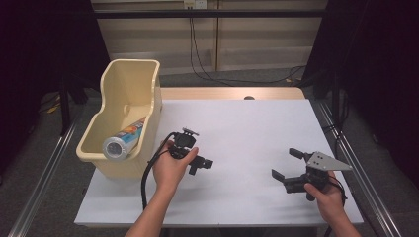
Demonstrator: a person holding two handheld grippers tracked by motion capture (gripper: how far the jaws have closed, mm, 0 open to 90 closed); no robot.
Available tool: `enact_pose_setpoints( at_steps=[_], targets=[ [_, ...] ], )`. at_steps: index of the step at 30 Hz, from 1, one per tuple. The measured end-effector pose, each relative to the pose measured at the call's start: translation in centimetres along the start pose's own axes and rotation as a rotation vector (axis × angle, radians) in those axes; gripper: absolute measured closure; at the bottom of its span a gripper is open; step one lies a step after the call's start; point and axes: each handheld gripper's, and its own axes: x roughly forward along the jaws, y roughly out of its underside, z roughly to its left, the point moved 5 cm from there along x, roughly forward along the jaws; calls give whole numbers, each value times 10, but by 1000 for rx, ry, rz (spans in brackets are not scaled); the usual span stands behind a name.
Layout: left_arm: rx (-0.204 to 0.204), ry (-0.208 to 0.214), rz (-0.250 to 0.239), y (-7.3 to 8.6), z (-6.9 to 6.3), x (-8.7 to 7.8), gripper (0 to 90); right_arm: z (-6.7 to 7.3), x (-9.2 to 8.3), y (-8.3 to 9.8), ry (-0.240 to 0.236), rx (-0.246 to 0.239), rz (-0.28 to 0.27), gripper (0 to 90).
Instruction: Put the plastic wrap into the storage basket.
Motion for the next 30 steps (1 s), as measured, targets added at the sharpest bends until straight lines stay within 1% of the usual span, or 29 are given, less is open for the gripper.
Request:
enact_pose_setpoints(
  at_steps=[1,2,6,9,10,13,15,17,19,22,26,27,30],
  targets=[
    [0,0,-20,1,0,1,44,0,0,0,0,1,0,4],
    [16,-2,-39,2,0,1,44,0,0,0,0,0,0,4],
    [41,-2,-133,5,1,1,44,0,0,0,-1,0,3,4],
    [54,6,-184,8,0,2,40,1,0,0,-2,-1,3,4],
    [64,2,-194,9,0,2,40,0,0,0,-1,-1,4,4],
    [75,3,-236,12,1,3,40,1,0,1,-3,-4,4,4],
    [84,-4,-258,14,2,3,39,1,0,1,-2,-5,5,4],
    [99,-16,-265,17,1,5,38,1,1,1,-3,-5,7,4],
    [110,-9,-277,19,0,6,38,1,1,1,3,-5,10,3],
    [134,-5,-307,20,-2,6,35,2,1,1,1,-4,7,4],
    [163,-13,-366,21,-5,5,33,3,1,2,3,-9,5,3],
    [161,-10,-387,21,-5,4,33,3,1,2,6,-10,6,3],
    [171,-14,-428,22,-6,2,33,2,1,2,11,-11,3,3]
  ],
)
